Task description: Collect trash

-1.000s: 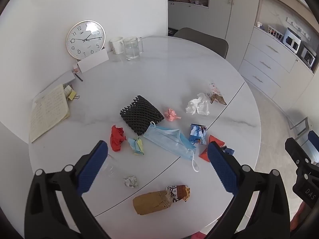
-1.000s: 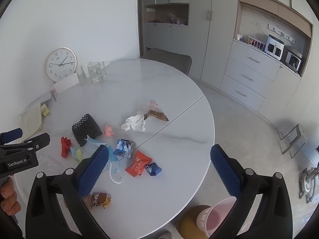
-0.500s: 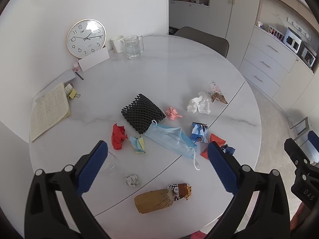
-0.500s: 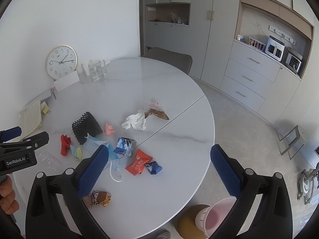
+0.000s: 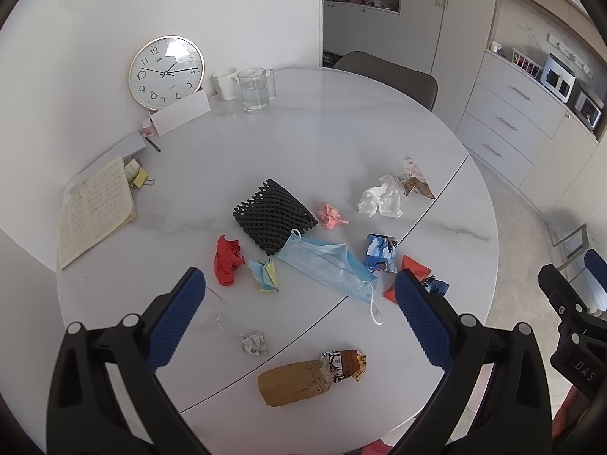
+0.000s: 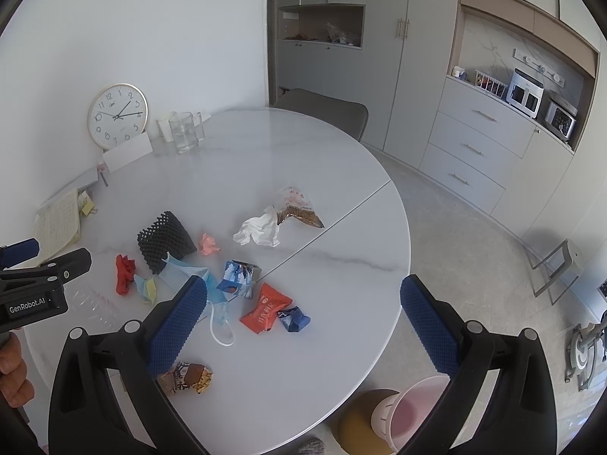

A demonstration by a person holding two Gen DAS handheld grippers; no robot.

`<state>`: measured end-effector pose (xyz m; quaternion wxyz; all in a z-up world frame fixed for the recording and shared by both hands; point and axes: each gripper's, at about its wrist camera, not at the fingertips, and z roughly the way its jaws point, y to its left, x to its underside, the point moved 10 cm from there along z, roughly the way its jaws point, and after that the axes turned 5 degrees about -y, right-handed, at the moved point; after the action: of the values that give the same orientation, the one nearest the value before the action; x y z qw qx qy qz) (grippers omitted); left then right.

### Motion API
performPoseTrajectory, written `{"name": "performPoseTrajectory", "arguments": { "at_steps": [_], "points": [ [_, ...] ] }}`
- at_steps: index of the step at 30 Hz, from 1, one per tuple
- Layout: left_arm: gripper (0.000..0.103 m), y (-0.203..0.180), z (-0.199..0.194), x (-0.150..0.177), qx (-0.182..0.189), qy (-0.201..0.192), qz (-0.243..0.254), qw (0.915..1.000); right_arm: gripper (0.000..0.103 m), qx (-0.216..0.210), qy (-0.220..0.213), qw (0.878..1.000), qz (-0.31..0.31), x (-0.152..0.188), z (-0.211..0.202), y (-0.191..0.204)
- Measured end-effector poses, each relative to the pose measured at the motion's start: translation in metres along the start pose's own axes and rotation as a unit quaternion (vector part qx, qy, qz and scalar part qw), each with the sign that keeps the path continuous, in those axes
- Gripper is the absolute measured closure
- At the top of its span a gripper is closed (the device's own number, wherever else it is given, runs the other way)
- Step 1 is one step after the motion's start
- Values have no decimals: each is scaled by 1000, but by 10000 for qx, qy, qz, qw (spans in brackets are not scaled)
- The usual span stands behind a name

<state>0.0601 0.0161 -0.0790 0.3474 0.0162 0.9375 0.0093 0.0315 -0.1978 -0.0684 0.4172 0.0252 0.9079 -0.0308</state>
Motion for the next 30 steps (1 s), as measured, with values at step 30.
{"name": "performPoseTrajectory", "arguments": {
  "at_steps": [30],
  "points": [
    [8,4,2,4,17,96,-51,9999,2,28,87,9999,-61,3,2,0]
  ]
}}
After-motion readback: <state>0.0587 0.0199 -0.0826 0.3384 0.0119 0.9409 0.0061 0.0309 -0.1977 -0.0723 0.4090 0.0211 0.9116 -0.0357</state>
